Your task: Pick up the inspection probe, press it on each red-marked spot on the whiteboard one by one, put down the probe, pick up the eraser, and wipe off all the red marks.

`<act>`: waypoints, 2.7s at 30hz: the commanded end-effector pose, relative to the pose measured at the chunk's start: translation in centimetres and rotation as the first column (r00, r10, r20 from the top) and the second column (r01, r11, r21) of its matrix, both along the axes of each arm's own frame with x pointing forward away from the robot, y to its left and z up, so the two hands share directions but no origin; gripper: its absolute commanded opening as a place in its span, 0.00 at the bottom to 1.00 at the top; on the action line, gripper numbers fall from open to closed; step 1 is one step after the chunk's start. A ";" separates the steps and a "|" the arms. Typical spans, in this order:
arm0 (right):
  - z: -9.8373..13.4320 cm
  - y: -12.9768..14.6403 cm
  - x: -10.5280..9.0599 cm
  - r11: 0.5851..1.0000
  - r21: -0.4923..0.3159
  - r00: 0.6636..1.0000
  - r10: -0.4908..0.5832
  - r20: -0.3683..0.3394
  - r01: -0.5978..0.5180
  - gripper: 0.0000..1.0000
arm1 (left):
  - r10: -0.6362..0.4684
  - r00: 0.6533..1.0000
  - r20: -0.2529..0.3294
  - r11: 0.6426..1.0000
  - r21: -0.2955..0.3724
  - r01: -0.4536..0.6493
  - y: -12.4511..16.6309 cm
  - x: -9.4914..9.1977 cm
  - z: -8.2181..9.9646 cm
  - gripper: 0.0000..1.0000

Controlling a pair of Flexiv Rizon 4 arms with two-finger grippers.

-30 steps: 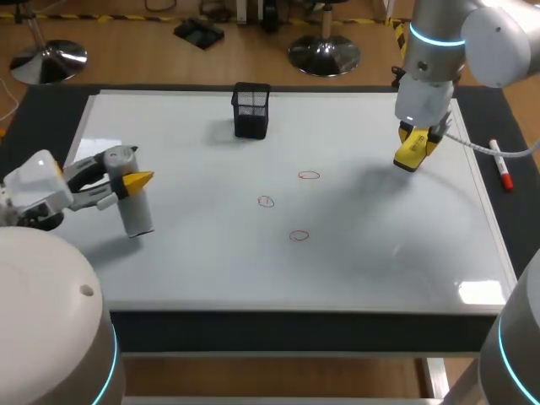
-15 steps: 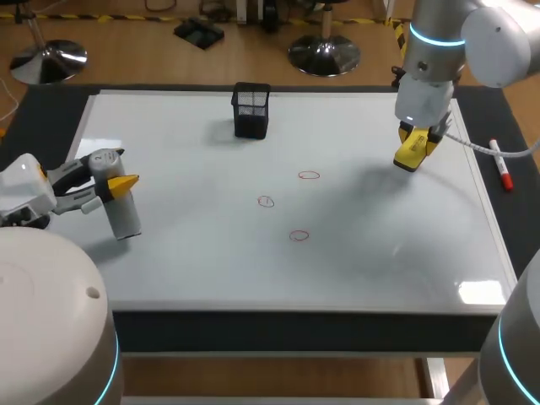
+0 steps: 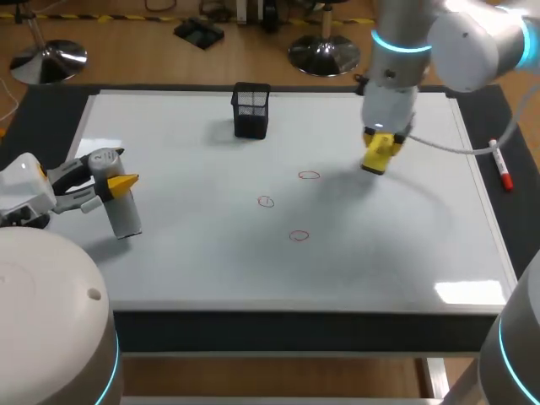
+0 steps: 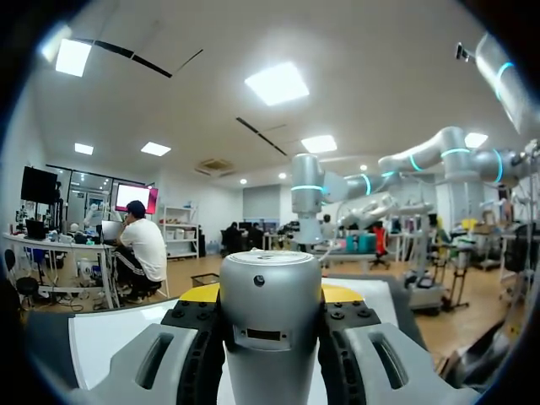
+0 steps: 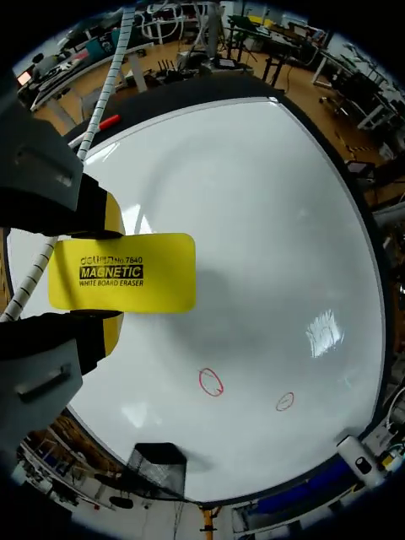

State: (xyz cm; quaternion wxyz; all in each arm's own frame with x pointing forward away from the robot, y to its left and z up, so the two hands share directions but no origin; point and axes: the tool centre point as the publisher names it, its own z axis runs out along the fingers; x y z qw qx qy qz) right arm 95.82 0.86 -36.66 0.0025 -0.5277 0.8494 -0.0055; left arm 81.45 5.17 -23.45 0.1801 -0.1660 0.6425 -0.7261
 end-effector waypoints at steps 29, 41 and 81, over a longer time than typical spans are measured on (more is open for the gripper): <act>0.1 19.1 -5.6 0.950 0.005 0.948 0.312 -0.056 -0.312 0.00 | 0.000 1.000 0.000 1.000 0.000 0.000 0.0 0.0 0.1 0.00; 0.2 19.3 -6.0 0.942 0.021 0.941 0.335 -0.051 -0.335 0.00 | 0.000 1.000 0.000 1.000 0.000 0.000 0.0 0.0 0.1 0.00; -5.6 23.8 -6.1 0.895 0.071 0.890 0.445 -0.103 -0.440 0.00 | 0.000 1.000 0.000 1.000 0.000 0.000 0.0 0.0 0.1 0.00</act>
